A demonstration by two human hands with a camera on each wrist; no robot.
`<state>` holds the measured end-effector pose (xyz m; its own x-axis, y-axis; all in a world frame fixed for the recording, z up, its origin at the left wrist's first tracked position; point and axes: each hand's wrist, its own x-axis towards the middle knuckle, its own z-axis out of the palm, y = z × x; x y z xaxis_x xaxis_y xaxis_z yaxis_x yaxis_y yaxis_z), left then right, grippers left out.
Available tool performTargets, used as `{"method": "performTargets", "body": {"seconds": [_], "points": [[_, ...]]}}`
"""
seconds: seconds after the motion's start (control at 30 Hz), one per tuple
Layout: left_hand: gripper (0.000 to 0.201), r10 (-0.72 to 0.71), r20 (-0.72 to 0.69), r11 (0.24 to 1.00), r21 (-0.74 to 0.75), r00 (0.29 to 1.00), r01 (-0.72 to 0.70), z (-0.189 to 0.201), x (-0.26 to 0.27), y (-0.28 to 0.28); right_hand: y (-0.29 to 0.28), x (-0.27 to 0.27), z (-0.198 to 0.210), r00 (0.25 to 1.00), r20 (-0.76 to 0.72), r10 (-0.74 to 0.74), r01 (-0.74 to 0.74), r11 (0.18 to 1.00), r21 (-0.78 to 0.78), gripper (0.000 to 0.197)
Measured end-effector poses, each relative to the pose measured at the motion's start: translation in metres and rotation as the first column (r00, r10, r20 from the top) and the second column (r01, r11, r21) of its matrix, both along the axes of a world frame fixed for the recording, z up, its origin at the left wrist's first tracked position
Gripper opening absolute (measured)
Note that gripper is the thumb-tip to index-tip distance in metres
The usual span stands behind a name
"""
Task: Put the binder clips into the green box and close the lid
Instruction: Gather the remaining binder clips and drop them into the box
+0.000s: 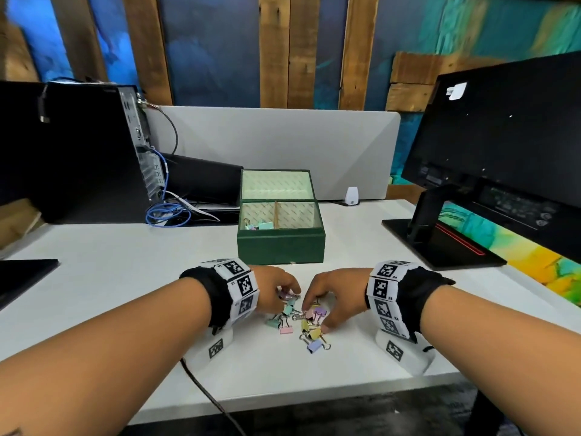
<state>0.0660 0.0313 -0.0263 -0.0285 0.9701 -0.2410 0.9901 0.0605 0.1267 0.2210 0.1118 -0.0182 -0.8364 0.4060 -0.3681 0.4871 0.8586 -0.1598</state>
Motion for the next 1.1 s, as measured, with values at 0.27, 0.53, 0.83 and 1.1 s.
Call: {"method": "performTargets", "body": {"seconds": [0.27,0.53,0.83,1.1], "points": [[0.052,0.012,0.033,1.000,0.020,0.999,-0.012,-0.001,-0.007,-0.009,-0.003,-0.005,-0.002,0.999,-0.036,0.016,-0.017,0.999,-0.038,0.044],[0.055,-0.022,0.027,0.991,-0.128,0.999,0.026,0.001,-0.001,-0.013,0.000,-0.006,-0.007,0.997,-0.073,0.010,-0.011,1.000,-0.012,0.035],[0.052,-0.022,0.003,0.993,-0.116,1.000,0.022,-0.001,-0.005,-0.019,0.002,-0.007,-0.006,0.996,-0.069,-0.049,0.052,0.998,0.038,0.029],[0.023,0.067,-0.063,0.998,-0.010,0.996,-0.068,-0.006,-0.009,-0.016,0.003,-0.008,-0.008,0.994,-0.066,-0.091,0.095,0.994,0.059,0.015]]}}
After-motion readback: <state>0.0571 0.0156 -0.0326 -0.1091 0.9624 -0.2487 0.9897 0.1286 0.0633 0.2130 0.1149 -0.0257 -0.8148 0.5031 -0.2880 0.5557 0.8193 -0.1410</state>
